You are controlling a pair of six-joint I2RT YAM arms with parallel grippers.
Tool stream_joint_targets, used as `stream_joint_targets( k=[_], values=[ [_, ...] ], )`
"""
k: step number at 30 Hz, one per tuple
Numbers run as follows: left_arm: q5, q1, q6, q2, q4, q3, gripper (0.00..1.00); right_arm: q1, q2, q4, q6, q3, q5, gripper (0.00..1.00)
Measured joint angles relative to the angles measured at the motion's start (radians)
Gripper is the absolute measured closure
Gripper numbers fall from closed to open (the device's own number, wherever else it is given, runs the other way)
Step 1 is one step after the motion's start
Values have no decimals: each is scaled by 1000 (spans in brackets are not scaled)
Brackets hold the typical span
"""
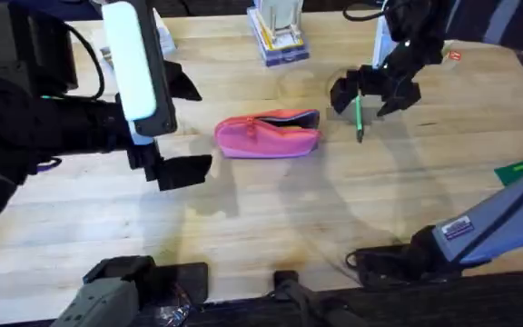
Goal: Unzip the bag, pick up the pens from the table one at a time and place them inside, then zip the bag closed.
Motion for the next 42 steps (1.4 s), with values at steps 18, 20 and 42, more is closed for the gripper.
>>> stream_joint_targets(
  k=[18, 20, 42],
  values=[
    [0, 0, 0, 0, 0, 0, 7, 16, 41, 5, 28, 3, 3, 942],
    [0, 0, 0, 0, 0, 0, 7, 16, 41, 5, 29, 3, 3, 961],
    [0, 0, 0, 0, -13, 0, 7, 18, -285, -43, -164, 4, 3, 971]
  ],
)
